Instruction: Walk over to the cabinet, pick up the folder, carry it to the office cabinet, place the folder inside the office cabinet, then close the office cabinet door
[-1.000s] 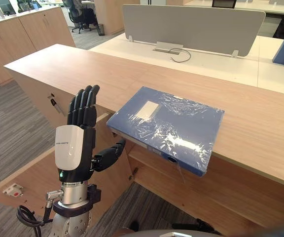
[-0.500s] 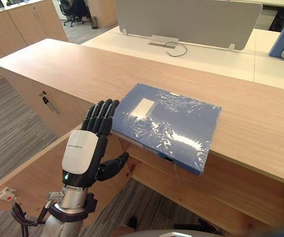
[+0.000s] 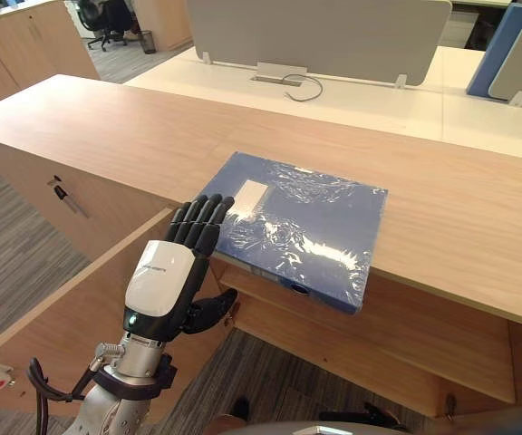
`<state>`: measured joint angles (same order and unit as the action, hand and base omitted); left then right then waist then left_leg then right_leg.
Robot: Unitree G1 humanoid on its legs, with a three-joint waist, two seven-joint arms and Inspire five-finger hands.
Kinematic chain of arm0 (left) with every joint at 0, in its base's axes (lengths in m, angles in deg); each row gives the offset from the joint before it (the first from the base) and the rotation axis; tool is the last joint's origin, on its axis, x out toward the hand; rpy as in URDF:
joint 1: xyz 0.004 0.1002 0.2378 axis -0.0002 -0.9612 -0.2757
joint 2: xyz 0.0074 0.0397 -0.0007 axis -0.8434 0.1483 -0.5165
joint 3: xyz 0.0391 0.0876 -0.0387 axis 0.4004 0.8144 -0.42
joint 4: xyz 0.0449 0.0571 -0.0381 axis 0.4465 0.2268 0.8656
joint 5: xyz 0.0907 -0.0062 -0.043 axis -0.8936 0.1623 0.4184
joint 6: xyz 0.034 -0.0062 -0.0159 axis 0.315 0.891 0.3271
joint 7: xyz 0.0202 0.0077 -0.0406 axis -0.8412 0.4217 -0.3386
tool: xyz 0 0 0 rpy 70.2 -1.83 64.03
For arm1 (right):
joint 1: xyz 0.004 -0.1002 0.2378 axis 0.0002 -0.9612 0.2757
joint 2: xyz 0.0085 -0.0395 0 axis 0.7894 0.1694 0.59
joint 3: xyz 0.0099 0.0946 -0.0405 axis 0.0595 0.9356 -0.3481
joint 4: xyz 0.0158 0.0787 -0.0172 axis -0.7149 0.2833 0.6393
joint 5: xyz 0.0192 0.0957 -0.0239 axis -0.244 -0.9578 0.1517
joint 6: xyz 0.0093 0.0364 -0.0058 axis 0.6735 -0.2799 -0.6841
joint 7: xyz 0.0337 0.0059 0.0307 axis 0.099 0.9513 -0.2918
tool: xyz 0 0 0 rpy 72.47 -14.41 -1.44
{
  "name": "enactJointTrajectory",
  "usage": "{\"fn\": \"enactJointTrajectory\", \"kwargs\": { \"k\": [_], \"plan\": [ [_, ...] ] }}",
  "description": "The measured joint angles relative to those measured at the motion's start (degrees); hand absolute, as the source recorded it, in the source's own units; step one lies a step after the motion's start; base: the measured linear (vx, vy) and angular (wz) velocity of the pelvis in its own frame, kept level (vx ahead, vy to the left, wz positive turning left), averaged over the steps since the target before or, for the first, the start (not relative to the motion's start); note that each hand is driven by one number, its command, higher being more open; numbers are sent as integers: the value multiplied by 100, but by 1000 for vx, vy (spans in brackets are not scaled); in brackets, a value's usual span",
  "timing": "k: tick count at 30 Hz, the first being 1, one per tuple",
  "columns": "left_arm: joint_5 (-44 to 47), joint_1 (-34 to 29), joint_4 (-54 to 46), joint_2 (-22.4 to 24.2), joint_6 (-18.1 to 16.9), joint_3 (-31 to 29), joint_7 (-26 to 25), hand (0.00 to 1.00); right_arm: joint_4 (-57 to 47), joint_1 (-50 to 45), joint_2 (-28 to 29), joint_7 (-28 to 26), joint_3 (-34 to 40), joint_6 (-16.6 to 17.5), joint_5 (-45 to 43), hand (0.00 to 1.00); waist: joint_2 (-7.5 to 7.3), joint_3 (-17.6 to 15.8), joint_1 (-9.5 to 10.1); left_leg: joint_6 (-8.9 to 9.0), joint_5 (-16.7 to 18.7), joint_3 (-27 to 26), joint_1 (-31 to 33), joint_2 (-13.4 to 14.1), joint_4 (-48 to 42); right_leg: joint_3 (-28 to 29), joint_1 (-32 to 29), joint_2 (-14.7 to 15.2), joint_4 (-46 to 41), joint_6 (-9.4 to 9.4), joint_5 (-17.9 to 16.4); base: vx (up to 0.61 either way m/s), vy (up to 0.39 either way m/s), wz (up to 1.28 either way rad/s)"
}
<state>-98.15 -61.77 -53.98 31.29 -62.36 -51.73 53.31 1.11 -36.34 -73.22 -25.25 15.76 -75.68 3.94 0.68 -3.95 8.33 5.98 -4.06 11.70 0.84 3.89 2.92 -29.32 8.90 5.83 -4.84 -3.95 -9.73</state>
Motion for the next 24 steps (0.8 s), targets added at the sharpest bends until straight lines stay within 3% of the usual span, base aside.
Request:
{"fn": "enactJointTrajectory", "kwargs": {
  "k": [12,13,24],
  "plan": [
    [-307,498,123,-274,-34,409,75,100,-35,-4,-32,-26,-3,3,76,100,83,52,-99,0,0,-174,-50,32,28,170,-88,17,-84,15,-7,-18,-1,-7],
    [-311,554,123,-304,-34,453,74,0,-36,-5,-38,-26,-6,2,83,100,95,59,-99,0,0,-182,-57,35,32,180,-92,17,-92,19,-9,-23,-8,-7],
    [-335,735,126,-504,-128,616,-6,0,-53,-6,-60,-34,-51,0,169,100,146,127,-148,0,0,-352,-120,90,59,369,-200,18,-208,48,-26,-24,-6,-8]
  ]
}}
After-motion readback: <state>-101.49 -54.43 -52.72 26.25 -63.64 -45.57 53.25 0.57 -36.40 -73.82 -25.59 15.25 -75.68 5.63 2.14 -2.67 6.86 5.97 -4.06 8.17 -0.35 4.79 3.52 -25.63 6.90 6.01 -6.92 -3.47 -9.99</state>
